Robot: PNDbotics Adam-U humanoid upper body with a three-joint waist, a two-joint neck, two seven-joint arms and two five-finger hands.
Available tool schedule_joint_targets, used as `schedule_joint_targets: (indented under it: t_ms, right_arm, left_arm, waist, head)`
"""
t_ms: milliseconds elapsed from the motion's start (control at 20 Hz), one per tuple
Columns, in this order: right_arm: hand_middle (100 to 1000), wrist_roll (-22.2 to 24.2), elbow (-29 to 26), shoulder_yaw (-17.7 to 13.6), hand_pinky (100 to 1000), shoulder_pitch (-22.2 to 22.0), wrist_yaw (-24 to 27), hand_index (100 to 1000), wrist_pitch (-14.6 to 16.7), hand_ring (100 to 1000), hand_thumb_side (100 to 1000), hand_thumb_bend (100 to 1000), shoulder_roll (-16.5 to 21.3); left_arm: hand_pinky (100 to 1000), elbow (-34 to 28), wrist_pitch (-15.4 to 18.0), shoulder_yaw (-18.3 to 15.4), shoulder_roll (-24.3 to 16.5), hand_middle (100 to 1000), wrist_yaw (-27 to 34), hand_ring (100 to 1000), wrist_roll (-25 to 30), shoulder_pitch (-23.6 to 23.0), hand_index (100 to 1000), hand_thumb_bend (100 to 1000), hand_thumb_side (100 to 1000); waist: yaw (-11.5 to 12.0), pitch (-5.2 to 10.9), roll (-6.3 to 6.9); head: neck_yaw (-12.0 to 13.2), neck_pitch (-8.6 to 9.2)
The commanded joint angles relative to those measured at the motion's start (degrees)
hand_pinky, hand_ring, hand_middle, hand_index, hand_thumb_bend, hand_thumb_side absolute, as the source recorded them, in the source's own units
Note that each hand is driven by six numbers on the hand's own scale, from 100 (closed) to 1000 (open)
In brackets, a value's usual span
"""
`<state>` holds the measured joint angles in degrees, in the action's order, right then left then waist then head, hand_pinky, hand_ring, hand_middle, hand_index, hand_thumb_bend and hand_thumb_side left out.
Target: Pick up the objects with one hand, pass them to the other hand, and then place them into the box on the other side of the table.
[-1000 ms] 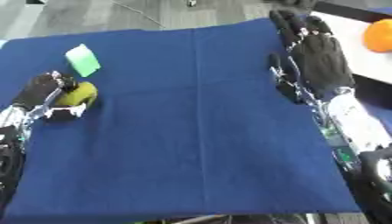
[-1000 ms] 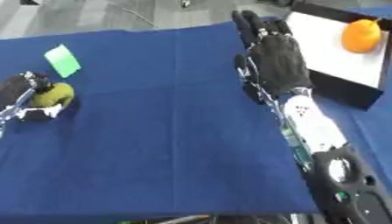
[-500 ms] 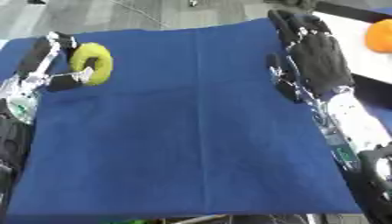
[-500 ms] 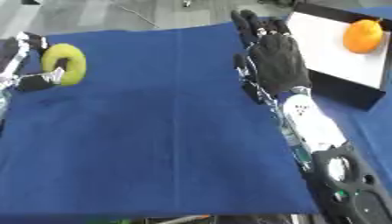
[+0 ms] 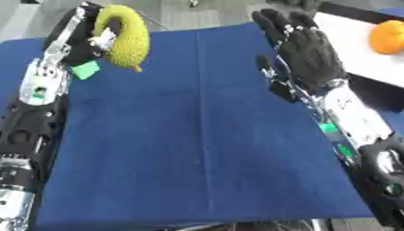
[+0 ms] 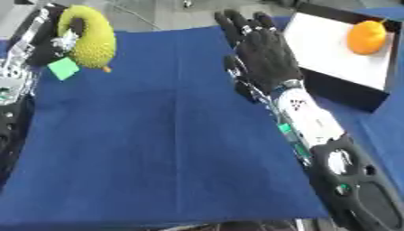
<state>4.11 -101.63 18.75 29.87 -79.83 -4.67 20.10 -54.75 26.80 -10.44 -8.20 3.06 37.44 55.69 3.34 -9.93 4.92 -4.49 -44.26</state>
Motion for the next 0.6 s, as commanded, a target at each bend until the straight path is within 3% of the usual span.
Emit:
schedule_joint_targets:
  t_ms: [50, 200, 300, 450, 600]
  right_arm:
    - [907, 0.55, -0.52, 0.39, 874, 1.38, 0.50, 1000, 0.24, 628, 134, 100, 1.18]
    - [913, 0.74, -0.55, 0.97, 875, 2.08, 0.20, 1000, 0.79, 612, 154, 109, 1.15]
    - [919, 1.07, -0.52, 1.45, 877, 2.71, -0.38, 1000, 1.29, 589, 180, 185, 1.04]
    - [930, 1.46, -0.82, 1.90, 883, 3.47, -2.07, 1000, 1.84, 560, 222, 284, 0.93]
    - [965, 1.64, -1.36, 2.45, 895, 4.21, -4.34, 1000, 2.54, 544, 313, 405, 0.80]
  left_arm:
    - [199, -3.86, 4.40, 0.53, 1.27, 178, 6.93, 129, 14.18, 1.86, 349, 100, 585]
    - [200, -5.95, 0.10, 1.42, 3.14, 178, 9.73, 130, 14.49, 2.26, 349, 100, 598]
    - [200, -6.63, -1.51, 1.88, 4.08, 177, 9.98, 129, 14.52, 2.68, 348, 100, 586]
    - [200, -5.89, -1.22, 2.73, 4.92, 175, 8.49, 126, 14.53, 3.22, 348, 100, 546]
    - [200, -3.00, 1.22, 3.77, 5.78, 173, 5.02, 123, 14.53, 3.55, 348, 100, 503]
  waist:
    - [0.03, 1.15, -0.17]
    - [0.04, 1.09, -0.17]
    - [0.10, 1.04, -0.14]
    - [0.17, 0.94, -0.12]
    - [0.25, 0.77, -0.18]
  head:
    - [-0.66, 0.14]
    - [-1.16, 0.14]
    - [-1.39, 0.14]
    - [-1.51, 0.14]
    - [-1.55, 0.14]
